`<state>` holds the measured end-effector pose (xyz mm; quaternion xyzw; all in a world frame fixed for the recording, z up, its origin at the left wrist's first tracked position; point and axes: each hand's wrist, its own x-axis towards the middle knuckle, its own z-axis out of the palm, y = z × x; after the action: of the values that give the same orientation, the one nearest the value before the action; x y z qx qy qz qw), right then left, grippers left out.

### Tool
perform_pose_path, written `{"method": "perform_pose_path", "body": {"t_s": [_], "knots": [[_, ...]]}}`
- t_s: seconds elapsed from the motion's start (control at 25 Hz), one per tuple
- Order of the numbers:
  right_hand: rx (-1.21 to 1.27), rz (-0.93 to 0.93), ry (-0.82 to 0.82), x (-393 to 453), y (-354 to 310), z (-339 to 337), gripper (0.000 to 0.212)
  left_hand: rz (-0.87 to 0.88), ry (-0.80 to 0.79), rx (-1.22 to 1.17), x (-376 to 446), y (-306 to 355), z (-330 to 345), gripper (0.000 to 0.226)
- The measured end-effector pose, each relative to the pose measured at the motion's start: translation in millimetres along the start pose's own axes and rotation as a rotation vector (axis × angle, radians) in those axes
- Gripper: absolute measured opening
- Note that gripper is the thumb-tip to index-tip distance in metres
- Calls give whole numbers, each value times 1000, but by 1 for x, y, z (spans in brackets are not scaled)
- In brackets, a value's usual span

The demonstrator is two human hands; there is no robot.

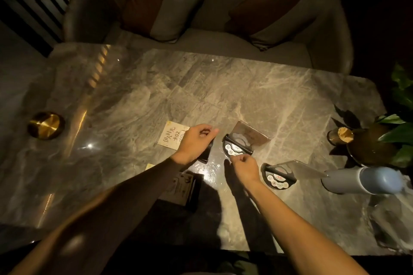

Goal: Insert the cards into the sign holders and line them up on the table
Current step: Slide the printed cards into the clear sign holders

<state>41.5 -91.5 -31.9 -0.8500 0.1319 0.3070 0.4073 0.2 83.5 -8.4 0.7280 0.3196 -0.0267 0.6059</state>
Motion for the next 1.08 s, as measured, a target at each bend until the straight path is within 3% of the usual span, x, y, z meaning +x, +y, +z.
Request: {"method": "perform_pose_path", "body": {"t_s": [0.16, 0.32, 0.44, 0.6, 0.72, 0.84, 0.96, 1.08], "knots": [[-131, -300, -220, -26, -24, 12, 14, -91, 161, -13, -22, -11, -31, 65], [-346, -575, -482, -55, -51, 31, 48, -185, 301, -138, -60, -44, -64, 71], [-474, -679, -650, -61, -54, 58, 74, -240, 372, -190, -86, -79, -78, 76], [-869, -745, -756, -69, -50, 87, 101, -378, 534, -232, -114, -113, -75, 84], [-1007, -787, -798, -74, -42, 103, 102, -500, 580, -169, -140, -115, -65, 69], [-1051, -744, -837, -72, -33, 115, 88, -561, 594, -135, -152, -119, -51, 49], [-1055, -725, -827, -59, -20, 124, 66, -607, 602, -235, -157, -127, -41, 43], [-951, -688, -816, -57, -18, 126, 59, -662, 563, -507, -151, -131, -31, 40]]}}
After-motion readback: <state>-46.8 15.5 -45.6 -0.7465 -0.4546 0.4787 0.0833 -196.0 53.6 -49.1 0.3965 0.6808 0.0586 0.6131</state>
